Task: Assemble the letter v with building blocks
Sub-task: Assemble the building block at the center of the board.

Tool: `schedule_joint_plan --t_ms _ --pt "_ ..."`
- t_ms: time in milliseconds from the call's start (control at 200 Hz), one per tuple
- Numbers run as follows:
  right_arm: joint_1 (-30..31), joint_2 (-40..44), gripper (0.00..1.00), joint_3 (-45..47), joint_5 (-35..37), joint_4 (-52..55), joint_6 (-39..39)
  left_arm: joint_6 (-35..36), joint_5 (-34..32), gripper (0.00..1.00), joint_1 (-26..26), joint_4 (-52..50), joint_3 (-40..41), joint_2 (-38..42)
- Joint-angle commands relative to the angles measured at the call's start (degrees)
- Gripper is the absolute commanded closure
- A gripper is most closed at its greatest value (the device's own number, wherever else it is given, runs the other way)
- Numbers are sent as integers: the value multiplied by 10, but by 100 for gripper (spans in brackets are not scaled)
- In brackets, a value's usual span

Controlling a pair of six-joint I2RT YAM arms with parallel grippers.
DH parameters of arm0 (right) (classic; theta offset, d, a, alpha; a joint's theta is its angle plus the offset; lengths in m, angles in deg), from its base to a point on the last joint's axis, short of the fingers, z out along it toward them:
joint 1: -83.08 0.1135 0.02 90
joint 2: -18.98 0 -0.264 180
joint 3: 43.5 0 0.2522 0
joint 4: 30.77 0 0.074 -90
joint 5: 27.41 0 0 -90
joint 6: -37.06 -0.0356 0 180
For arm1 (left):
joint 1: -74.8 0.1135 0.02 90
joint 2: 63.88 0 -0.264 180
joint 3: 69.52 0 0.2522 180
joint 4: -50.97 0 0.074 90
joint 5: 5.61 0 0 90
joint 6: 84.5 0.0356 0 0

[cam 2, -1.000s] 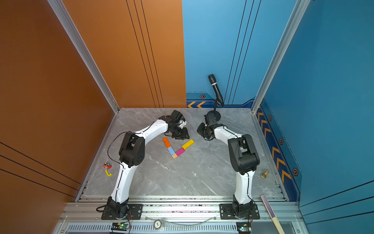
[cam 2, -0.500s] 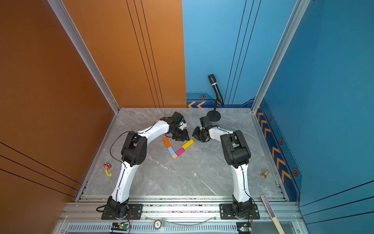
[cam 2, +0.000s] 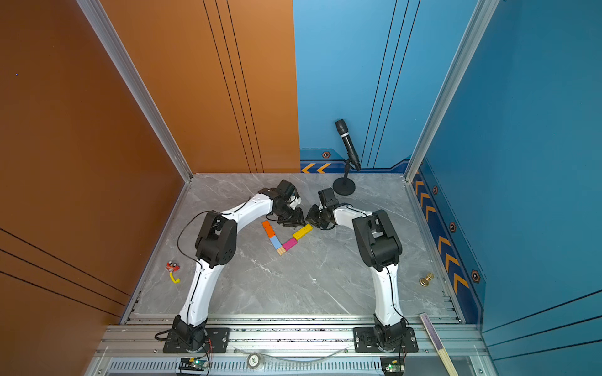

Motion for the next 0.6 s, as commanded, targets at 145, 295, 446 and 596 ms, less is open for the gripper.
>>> schedule_joint_plan --t_ms 145,295,446,596 --pt "-3 29 76 37 26 9 -13 11 7 56 -8 -9 5 -11" --pt "-8 32 76 41 30 9 -13 11 9 56 -10 -9 9 -10" --pt "-11 51 75 45 32 12 -12 11 9 56 -11 -8 18 -7" --pt "-8 59 74 51 33 13 -12 10 11 56 -13 -9 24 -6"
